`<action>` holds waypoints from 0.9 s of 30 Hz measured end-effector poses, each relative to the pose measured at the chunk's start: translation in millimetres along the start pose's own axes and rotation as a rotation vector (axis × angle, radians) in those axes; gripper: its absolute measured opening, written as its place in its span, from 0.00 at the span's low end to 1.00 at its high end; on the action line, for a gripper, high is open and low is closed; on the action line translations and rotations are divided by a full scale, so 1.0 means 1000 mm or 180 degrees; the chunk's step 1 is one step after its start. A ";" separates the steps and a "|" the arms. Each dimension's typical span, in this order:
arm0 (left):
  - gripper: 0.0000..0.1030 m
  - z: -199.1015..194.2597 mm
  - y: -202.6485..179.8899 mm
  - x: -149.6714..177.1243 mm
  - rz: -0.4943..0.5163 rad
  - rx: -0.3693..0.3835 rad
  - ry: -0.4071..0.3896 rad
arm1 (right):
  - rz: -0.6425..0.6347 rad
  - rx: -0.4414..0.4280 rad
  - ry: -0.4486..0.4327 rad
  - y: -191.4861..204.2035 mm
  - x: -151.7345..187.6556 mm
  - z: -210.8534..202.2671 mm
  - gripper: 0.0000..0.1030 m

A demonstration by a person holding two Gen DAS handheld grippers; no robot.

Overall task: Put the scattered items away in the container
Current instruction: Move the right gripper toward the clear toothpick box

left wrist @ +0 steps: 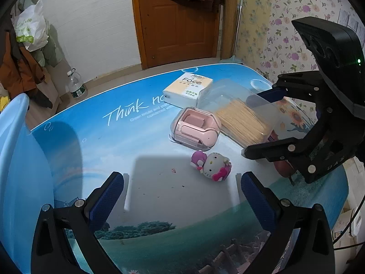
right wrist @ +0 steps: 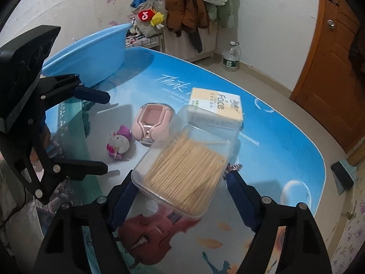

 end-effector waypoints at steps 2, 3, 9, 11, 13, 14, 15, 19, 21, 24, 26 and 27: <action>1.00 0.000 -0.001 0.000 -0.0001 0.0007 -0.0002 | 0.0078 0.0117 -0.0044 0.003 -0.003 -0.005 0.79; 1.00 0.000 -0.002 0.000 -0.0001 0.0009 -0.0006 | 0.0081 0.0143 -0.0074 0.006 -0.005 -0.006 0.79; 1.00 0.002 -0.004 0.000 -0.0002 -0.0011 0.0022 | 0.0072 0.0341 -0.0079 0.020 -0.014 -0.004 0.79; 1.00 0.002 -0.004 -0.001 -0.0019 -0.0006 0.0022 | 0.0185 0.0367 -0.0040 0.016 -0.012 0.000 0.79; 1.00 0.001 -0.003 -0.001 -0.0028 -0.0010 0.0025 | 0.0262 0.0349 -0.0024 0.011 -0.009 0.003 0.79; 1.00 0.001 -0.004 -0.001 -0.0027 -0.0012 0.0025 | 0.0283 0.0332 -0.0032 0.009 -0.008 0.003 0.74; 1.00 0.001 -0.003 -0.001 -0.0027 -0.0014 0.0025 | 0.0299 0.0342 -0.0033 0.008 -0.009 0.003 0.68; 1.00 0.003 -0.003 -0.002 -0.0045 -0.0008 0.0036 | 0.0376 0.0323 -0.0073 0.006 -0.006 0.003 0.65; 1.00 0.004 -0.003 -0.002 -0.0060 -0.0002 0.0044 | 0.0372 0.0326 -0.0070 0.005 -0.006 0.002 0.65; 1.00 0.004 -0.003 -0.002 -0.0070 0.0004 0.0044 | 0.0395 0.0334 -0.0087 0.004 -0.003 -0.001 0.65; 1.00 0.004 -0.002 -0.003 -0.0070 0.0015 0.0041 | 0.0418 0.0360 -0.0099 0.004 0.001 -0.004 0.65; 0.99 0.004 -0.001 -0.003 -0.0073 0.0018 0.0038 | 0.0431 0.0376 -0.0104 0.005 0.003 -0.006 0.65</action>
Point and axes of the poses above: each gripper's, at about its wrist camera, not at the fingertips, and z roughly the way its jaws point, y to its left, x to its underside, the point moved 4 cm from there along z, roughly the way its jaws point, and after that the axes turned 7 degrees about -y, right-handed, at the moved point
